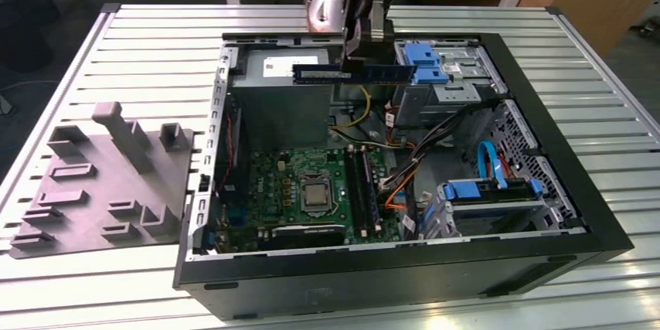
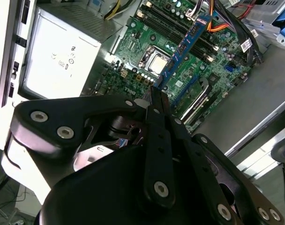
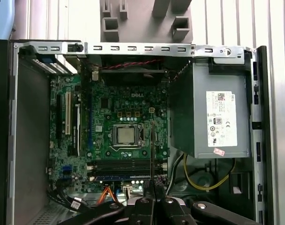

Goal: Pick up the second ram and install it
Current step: 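Pick up the second ram and move it above second insertion slot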

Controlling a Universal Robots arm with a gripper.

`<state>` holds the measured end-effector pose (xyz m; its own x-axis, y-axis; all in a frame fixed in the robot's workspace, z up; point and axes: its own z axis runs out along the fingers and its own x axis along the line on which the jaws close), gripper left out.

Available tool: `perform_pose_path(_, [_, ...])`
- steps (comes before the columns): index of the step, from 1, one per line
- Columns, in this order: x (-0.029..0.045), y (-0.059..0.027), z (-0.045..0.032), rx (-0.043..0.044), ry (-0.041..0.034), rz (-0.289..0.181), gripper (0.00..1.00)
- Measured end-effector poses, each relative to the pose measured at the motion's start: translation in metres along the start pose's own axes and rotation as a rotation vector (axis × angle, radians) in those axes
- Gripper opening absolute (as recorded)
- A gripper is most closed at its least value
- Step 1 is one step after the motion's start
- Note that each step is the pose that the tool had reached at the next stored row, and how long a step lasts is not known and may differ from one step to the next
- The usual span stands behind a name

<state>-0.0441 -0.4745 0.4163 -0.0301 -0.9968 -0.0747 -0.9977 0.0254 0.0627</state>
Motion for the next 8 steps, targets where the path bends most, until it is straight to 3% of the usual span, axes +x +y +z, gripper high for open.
perform_pose_path(8, [0.0034,-0.0003,0.0141,0.0002,-0.0001,0.003,0.11])
